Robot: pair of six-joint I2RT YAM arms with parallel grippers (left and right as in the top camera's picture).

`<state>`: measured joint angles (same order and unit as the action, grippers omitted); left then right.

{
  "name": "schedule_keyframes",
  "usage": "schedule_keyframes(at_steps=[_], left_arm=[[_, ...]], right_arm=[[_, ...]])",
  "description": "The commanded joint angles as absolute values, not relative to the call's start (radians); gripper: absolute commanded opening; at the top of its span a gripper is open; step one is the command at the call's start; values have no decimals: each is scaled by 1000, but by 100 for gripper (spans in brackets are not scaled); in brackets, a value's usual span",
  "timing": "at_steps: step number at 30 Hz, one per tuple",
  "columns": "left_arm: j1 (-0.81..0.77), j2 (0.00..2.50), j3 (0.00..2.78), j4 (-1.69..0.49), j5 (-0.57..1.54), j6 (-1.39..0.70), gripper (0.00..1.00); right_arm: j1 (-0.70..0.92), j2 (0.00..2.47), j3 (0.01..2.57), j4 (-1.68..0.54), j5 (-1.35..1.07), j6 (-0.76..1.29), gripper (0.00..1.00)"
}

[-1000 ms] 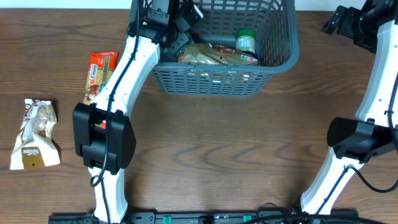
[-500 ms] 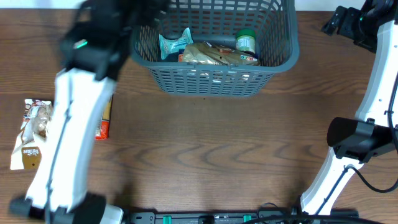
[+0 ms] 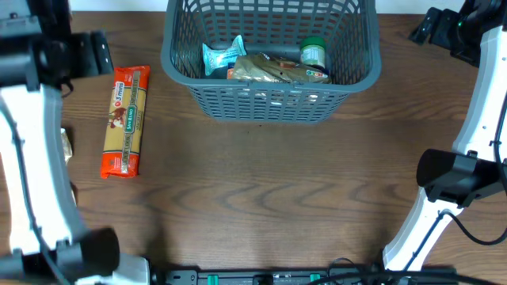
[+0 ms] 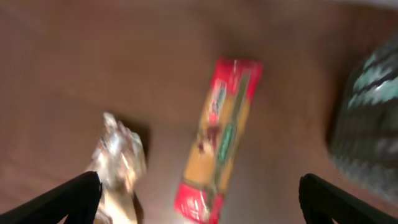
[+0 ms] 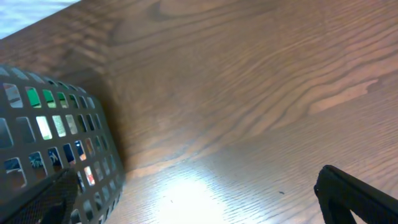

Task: Pack container
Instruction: 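Lower the left gripper onto the spaghetti package and grasp it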

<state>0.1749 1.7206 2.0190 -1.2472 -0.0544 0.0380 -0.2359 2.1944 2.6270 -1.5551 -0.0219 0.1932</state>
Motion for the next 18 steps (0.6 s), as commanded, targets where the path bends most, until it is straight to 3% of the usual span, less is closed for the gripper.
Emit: schedule_keyframes(at_steps=[1, 18], left_arm=[[191, 1839, 2013, -1287, -7, 6, 99], [191, 2240, 1974, -1173, 88, 293, 99]], right_arm=[[-221, 2195, 2623, -1549, -35, 178, 99], [-208, 2195, 2623, -1531, -34, 178, 99]])
